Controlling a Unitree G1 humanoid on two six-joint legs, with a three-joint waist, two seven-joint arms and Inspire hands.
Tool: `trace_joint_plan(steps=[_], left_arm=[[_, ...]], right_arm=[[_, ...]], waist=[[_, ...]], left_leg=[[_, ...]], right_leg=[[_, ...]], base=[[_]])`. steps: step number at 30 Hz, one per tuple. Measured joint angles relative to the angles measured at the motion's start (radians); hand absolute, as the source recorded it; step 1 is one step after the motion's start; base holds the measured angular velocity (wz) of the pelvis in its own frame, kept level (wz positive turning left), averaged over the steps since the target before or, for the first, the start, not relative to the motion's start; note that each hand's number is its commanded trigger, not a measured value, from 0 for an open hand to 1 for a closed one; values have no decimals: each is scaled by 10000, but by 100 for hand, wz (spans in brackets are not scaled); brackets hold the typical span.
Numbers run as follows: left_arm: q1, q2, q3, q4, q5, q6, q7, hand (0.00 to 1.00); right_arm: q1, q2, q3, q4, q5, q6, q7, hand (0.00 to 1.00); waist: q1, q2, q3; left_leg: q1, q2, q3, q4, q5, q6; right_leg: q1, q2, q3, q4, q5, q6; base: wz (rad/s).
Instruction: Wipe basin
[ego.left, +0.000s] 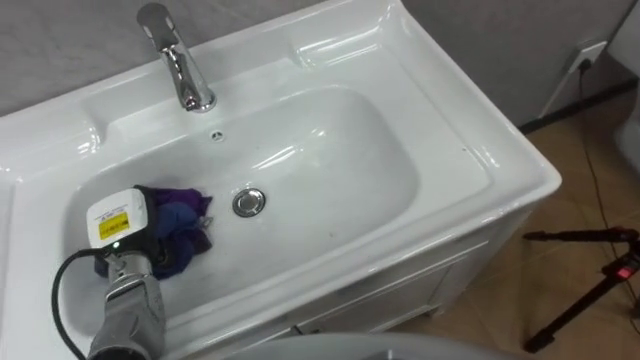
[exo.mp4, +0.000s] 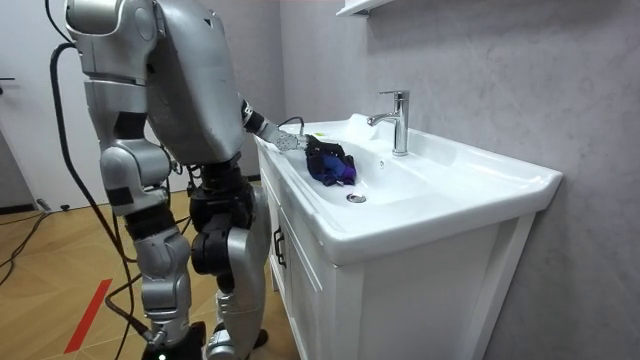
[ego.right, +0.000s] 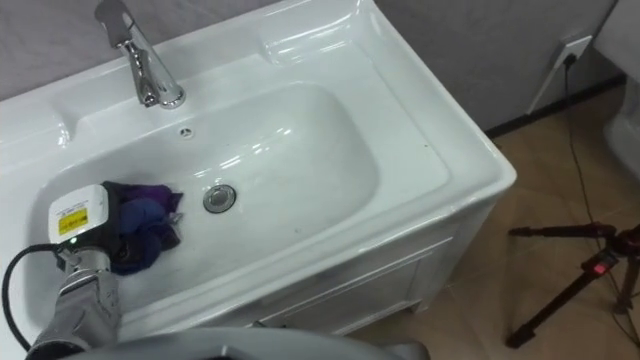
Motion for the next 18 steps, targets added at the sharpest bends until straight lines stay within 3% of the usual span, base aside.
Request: trace_joint_plan(steps=[10, 18], left_arm=[[-1, 50, 15, 15, 100, 0, -133, 100], [-5, 100, 15, -51, 177, 0, -238, 100]], right_arm=[[-216, -64, -318, -66, 15, -78, -249, 0], [-219, -65, -319, -127, 69, -271, -329, 0]], waist=[[87, 211, -2], [83, 246, 16]], left_leg=[[-14, 8, -163, -2, 0, 0], [-38, 9, -178, 11, 0, -1]], right_leg=[[8, -16, -134, -3, -10, -28], [-9, -28, -229, -21, -32, -46]], base=[[1], [2]])
